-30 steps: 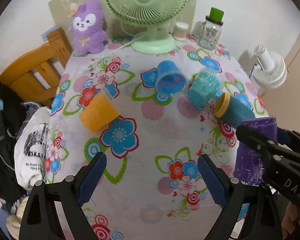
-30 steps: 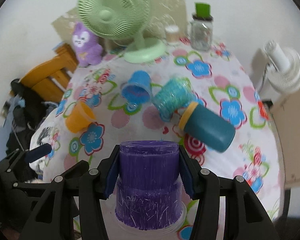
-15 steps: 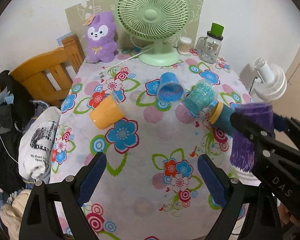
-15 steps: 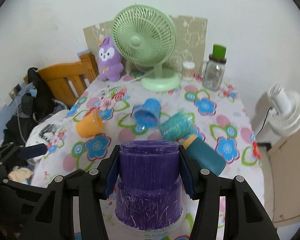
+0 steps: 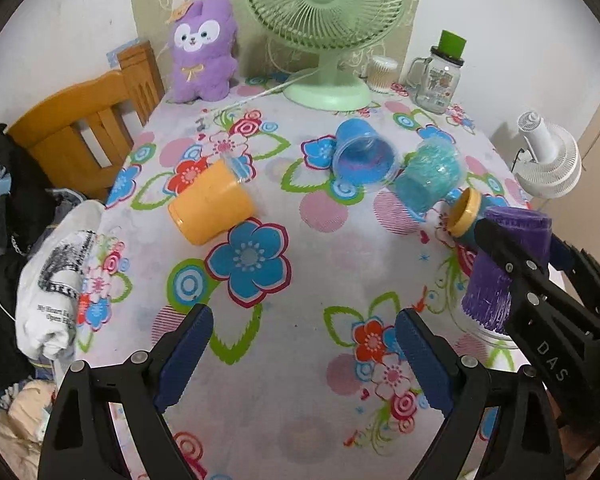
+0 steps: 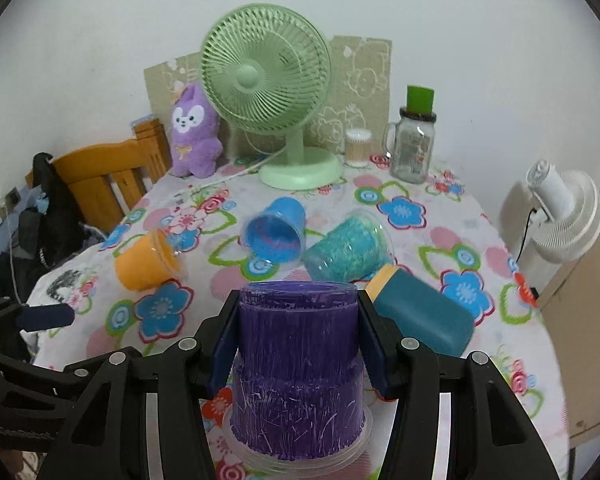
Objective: Flip cup upside down
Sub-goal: 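Lift the purple cup and rotate it so its rim faces down, then lower the purple cup rim-down onto the table and open the right gripper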
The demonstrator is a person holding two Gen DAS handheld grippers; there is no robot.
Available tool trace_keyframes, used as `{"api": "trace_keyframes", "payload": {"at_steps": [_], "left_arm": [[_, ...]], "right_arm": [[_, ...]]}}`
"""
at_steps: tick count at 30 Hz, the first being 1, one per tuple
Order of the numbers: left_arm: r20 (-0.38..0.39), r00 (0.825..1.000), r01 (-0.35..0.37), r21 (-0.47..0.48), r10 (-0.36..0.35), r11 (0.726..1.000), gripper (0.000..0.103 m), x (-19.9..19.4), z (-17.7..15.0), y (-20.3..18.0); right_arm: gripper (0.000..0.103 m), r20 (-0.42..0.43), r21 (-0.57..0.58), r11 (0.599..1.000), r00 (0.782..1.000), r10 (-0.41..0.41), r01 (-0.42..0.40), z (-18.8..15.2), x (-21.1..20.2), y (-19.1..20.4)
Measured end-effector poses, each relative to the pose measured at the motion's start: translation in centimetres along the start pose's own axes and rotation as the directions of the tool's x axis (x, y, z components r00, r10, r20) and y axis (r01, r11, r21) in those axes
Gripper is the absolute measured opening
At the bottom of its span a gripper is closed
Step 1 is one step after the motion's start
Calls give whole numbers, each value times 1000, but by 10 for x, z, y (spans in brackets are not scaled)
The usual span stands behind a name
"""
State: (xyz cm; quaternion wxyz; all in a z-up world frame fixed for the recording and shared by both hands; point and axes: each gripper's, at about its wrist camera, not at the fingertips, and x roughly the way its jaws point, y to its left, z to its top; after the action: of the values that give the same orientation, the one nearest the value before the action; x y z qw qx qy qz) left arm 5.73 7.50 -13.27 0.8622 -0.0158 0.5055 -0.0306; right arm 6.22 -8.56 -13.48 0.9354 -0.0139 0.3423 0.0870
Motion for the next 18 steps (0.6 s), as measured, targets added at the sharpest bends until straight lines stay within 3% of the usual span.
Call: {"api": "trace_keyframes", "payload": {"at_steps": [8,15,18], "left_arm": [[-7,1000,19,19,-18,1000,94,40,-9,3],[-27,999,19,8,-19,1000,94,54,-15,13],[-33,999,26,1,-26,1000,94,56,-17,17]], "right_arm": [[57,109,-22,1000,994,15,-13,-14,21,6],[57,45,2,999,998,50,-50,-26,47,15],[57,57,3,999,997,45,-45,-31,44,17]]}}
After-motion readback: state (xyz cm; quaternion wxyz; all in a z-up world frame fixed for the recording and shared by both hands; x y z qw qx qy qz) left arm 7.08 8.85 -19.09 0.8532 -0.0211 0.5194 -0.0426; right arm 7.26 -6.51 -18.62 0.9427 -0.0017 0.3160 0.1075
